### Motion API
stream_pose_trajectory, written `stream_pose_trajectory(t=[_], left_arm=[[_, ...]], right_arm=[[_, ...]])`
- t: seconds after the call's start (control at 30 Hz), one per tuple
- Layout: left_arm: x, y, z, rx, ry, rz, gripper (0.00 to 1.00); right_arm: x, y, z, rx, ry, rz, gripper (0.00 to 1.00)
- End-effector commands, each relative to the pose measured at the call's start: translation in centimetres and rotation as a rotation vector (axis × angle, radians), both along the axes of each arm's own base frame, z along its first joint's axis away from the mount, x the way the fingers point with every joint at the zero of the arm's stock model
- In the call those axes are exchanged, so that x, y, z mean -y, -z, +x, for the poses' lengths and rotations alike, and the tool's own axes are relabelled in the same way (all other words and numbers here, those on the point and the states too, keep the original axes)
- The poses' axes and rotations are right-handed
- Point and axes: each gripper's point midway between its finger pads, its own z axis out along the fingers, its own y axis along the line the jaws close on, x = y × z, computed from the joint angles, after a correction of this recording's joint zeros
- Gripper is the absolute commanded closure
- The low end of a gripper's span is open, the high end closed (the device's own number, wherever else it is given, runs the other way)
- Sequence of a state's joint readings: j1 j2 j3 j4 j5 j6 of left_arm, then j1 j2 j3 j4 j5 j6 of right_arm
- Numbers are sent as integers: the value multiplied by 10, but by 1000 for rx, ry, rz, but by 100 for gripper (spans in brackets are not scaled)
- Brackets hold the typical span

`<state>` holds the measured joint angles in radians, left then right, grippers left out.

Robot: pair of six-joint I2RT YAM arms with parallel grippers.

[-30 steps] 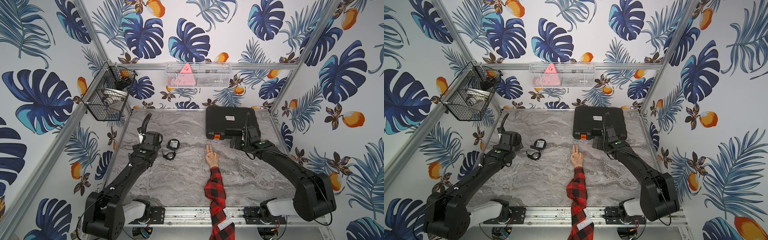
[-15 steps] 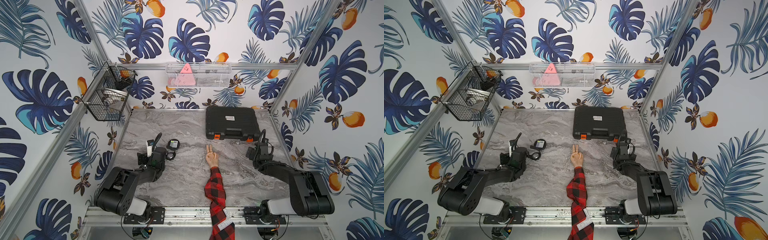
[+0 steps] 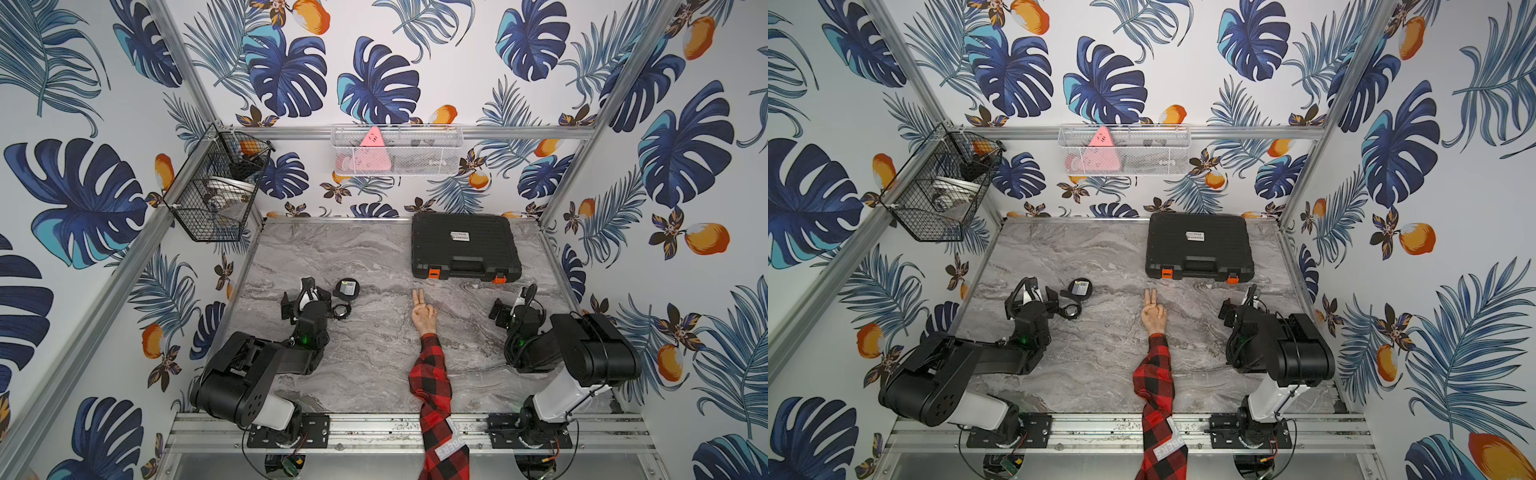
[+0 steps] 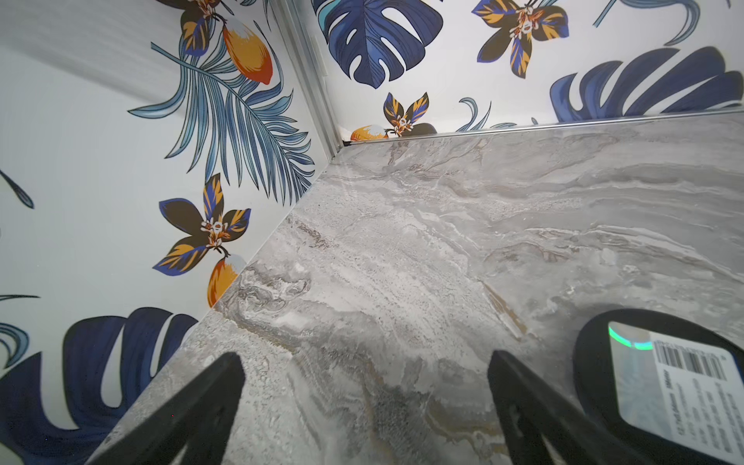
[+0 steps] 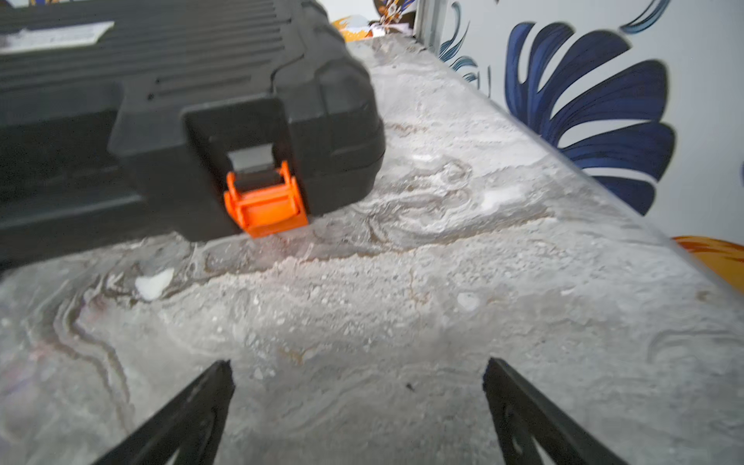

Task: Take off the watch
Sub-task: Reset both arms

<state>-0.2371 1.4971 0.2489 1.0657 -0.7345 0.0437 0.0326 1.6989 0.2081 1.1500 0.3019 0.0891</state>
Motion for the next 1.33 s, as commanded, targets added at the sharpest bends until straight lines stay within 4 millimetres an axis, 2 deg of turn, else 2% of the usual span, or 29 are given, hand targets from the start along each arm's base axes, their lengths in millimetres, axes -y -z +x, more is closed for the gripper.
stream_pose_trajectory(t=[0.0,0.07,0.17,0.27,0.37,0.43,0.47,0.53,0.7,1.07,1.3], left_arm=[[7,-8,8,119,42,-50,1],[14,-9,11,115,78,-54,1],[14,-1,21,60,99,-68,1],[27,6,31,10,176,-67,1],[26,13,38,-28,200,-102,1],[28,28,42,-64,240,-126,1],[24,24,45,-20,229,-110,1],[24,31,42,-76,228,-140,1],[22,26,44,-35,225,-117,1],[23,28,43,-48,226,-121,1],[29,27,45,-48,265,-121,1]], right_arm=[[-6,-51,22,187,-35,3,0],[-7,-47,33,138,-42,0,0],[-5,-40,48,77,-27,0,0],[1,-36,47,57,-8,23,0],[4,-40,45,76,13,14,0],[6,-40,46,78,19,13,0],[5,-41,46,87,16,10,0],[5,-39,46,74,18,16,0],[5,-38,46,73,18,16,0],[5,-40,46,78,18,15,0],[5,-39,46,78,18,15,0]])
